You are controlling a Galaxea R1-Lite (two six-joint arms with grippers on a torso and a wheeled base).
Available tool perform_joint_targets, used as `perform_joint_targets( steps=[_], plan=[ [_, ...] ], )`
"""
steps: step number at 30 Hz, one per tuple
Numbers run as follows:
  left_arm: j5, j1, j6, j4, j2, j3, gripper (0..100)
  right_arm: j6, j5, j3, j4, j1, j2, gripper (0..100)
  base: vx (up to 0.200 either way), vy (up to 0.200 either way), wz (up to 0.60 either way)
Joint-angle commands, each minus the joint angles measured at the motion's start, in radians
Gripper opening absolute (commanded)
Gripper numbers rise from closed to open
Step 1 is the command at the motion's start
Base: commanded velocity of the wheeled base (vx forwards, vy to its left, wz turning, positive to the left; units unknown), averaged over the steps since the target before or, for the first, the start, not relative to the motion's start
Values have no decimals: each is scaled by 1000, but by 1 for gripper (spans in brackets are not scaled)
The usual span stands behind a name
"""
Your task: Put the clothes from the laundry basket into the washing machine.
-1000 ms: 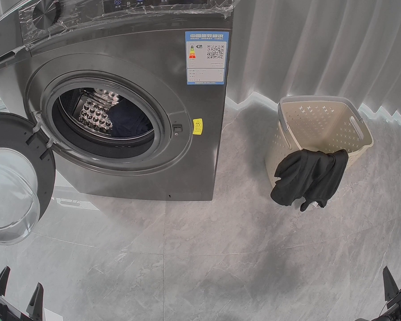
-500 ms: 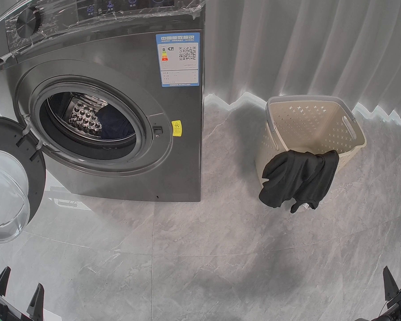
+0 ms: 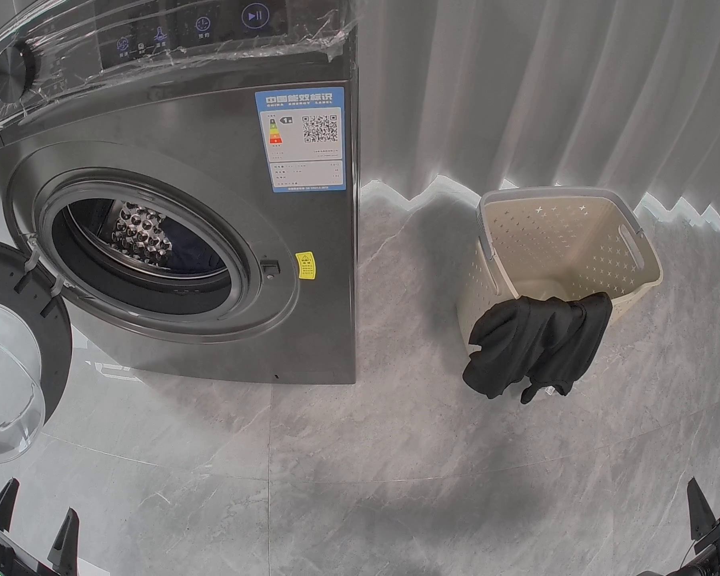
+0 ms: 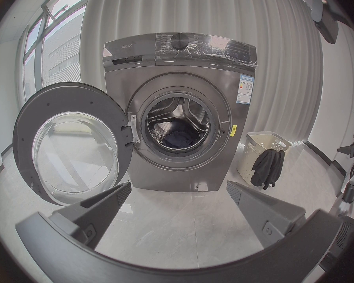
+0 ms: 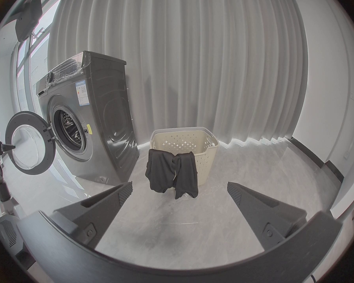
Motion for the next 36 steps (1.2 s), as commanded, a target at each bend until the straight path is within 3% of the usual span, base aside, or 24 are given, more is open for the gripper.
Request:
perform_joint_targets(
  steps=[1, 36],
  plan=[
    [1, 0, -1, 1, -15, 18, 100, 0, 0, 18, 0, 0, -15, 100, 0, -200, 0],
    [1, 0, 1, 1, -15, 18, 100, 0, 0, 18, 0, 0, -13, 100, 0, -200, 0]
  ],
)
